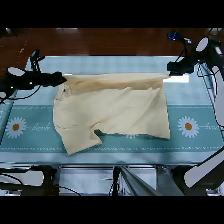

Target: Fold the shirts.

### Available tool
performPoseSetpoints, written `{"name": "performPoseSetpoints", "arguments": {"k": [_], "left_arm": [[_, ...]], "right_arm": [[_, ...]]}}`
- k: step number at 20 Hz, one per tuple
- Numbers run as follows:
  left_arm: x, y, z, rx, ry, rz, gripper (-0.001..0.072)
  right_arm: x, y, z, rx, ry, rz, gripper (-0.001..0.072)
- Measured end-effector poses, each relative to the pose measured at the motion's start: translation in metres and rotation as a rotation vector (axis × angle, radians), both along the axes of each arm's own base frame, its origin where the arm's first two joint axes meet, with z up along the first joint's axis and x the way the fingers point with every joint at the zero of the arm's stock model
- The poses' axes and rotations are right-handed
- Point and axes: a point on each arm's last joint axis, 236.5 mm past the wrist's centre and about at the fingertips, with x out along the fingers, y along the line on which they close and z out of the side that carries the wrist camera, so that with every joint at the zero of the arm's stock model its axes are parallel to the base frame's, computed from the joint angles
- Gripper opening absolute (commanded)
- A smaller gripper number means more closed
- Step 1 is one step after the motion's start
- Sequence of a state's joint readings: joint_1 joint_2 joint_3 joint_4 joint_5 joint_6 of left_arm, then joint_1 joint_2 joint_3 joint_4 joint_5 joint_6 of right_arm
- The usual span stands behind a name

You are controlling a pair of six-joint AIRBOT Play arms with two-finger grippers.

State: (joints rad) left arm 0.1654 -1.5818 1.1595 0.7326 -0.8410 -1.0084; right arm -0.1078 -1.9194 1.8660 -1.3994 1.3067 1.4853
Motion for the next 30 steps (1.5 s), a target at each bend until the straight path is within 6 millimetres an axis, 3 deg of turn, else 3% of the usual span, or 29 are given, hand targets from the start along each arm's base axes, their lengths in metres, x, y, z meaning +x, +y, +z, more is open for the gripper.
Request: {"name": "performPoseSetpoints", "arguments": {"k": [7, 8, 9, 10, 13, 15, 16, 19, 20, 22, 24, 25, 30], "left_arm": [[-0.028, 0.003, -0.05, -0.023, 0.197, -0.009, 0.0046], [-0.029, 0.003, -0.052, -0.024, 0.209, -0.011, 0.0199], [-0.029, 0.003, -0.052, -0.024, 0.211, -0.014, 0.0402], [-0.025, 0.004, -0.049, -0.025, 0.204, -0.01, 0.0467], [-0.012, 0.008, -0.016, -0.038, 0.165, -0.051, 0.0445], [-0.003, 0.03, 0.02, -0.01, 0.133, -0.061, 0.0433], [-0.005, 0.046, 0.035, 0.022, 0.136, -0.058, 0.0433], [-0.043, 0.105, 0.056, 0.147, 0.246, -0.031, 0.0441], [-0.061, 0.123, 0.058, 0.167, 0.295, -0.01, 0.0473], [-0.102, 0.143, 0.052, 0.156, 0.405, 0.023, 0.0475], [-0.143, 0.141, 0.041, 0.079, 0.487, 0.036, 0.0641], [-0.161, 0.134, 0.034, 0.027, 0.521, 0.035, 0.0684], [-0.234, 0.084, -0.001, -0.202, 0.642, 0.01, 0.0684]], "right_arm": [[-0.028, 0.006, -0.037, 0.029, 0.165, 0.017, 0.0032], [-0.028, 0.006, -0.039, 0.032, 0.171, 0.017, 0.013], [-0.029, 0.007, -0.04, 0.037, 0.179, 0.017, 0.0253], [-0.031, 0.009, -0.041, 0.046, 0.187, 0.02, 0.0258], [-0.041, 0.011, -0.027, 0.054, 0.201, 0.066, 0.0365], [-0.048, -0.002, -0.001, 0.022, 0.181, 0.084, 0.0487], [-0.05, -0.012, 0.015, -0.002, 0.161, 0.077, 0.0488], [-0.072, -0.061, 0.053, -0.074, 0.152, 0.003, 0.0464], [-0.083, -0.078, 0.061, -0.083, 0.157, -0.038, 0.0426], [-0.11, -0.102, 0.068, -0.068, 0.184, -0.109, 0.0419], [-0.141, -0.114, 0.064, -0.024, 0.215, -0.169, 0.0419], [-0.156, -0.116, 0.057, 0.006, 0.228, -0.19, 0.0419], [-0.199, -0.109, 0.027, 0.114, 0.238, -0.241, 0.0419]]}}
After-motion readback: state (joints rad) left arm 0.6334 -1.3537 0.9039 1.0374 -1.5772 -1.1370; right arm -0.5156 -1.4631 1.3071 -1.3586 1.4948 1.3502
